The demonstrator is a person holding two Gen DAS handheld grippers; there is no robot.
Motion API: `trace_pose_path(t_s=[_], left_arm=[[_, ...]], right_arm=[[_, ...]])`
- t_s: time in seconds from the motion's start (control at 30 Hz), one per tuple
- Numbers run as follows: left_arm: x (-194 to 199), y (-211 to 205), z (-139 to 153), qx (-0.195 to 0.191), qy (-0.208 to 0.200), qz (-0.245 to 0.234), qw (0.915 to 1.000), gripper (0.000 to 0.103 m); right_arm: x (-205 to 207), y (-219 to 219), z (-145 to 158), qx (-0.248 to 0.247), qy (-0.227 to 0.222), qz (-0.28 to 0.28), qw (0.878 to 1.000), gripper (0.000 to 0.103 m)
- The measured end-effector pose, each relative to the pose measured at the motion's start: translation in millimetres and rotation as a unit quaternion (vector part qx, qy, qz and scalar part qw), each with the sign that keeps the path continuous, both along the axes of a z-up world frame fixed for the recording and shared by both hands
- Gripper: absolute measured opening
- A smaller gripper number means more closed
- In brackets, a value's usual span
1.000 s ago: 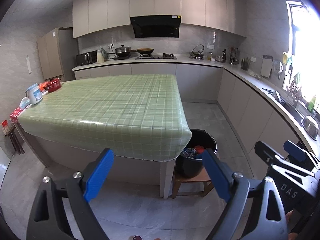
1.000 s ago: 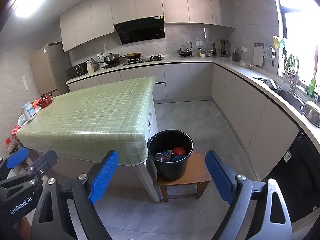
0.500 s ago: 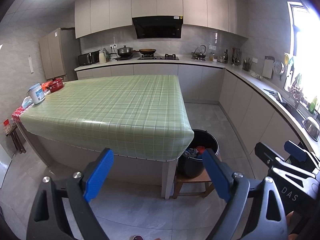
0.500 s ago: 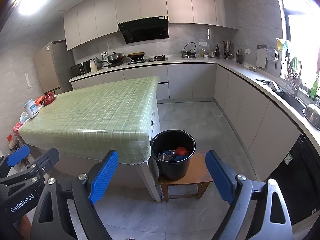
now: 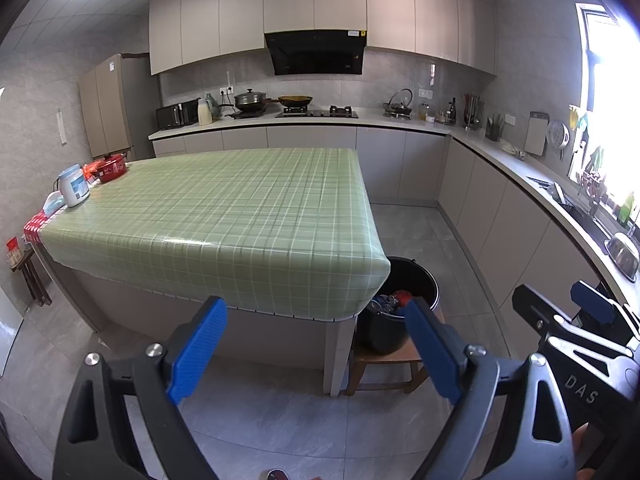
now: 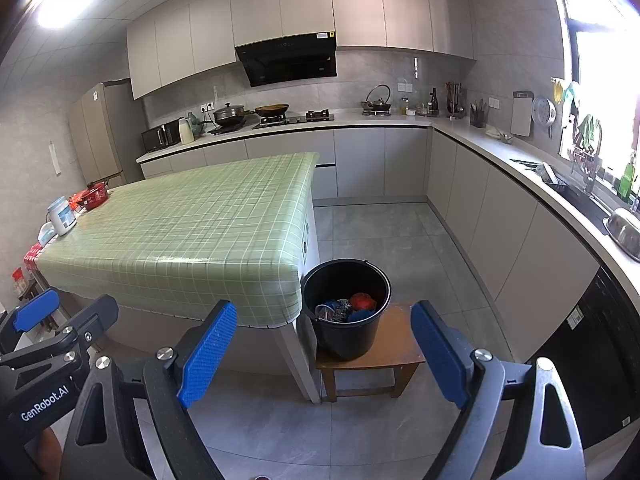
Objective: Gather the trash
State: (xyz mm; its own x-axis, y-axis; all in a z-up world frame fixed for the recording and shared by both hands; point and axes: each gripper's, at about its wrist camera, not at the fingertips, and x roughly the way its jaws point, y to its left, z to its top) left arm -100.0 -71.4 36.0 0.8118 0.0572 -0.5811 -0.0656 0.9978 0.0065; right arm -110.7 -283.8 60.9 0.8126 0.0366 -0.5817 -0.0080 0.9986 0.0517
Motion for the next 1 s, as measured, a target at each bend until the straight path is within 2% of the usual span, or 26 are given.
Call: trace_pose_path(t_s=[1.0], left_arm=[[9.8, -7.0, -2.4, -0.007, 0.015, -0.018, 0.9997, 0.092]], right_arm=[[0.0, -3.0, -3.3, -0.002, 0.002, -0.006, 1.0, 0.091]])
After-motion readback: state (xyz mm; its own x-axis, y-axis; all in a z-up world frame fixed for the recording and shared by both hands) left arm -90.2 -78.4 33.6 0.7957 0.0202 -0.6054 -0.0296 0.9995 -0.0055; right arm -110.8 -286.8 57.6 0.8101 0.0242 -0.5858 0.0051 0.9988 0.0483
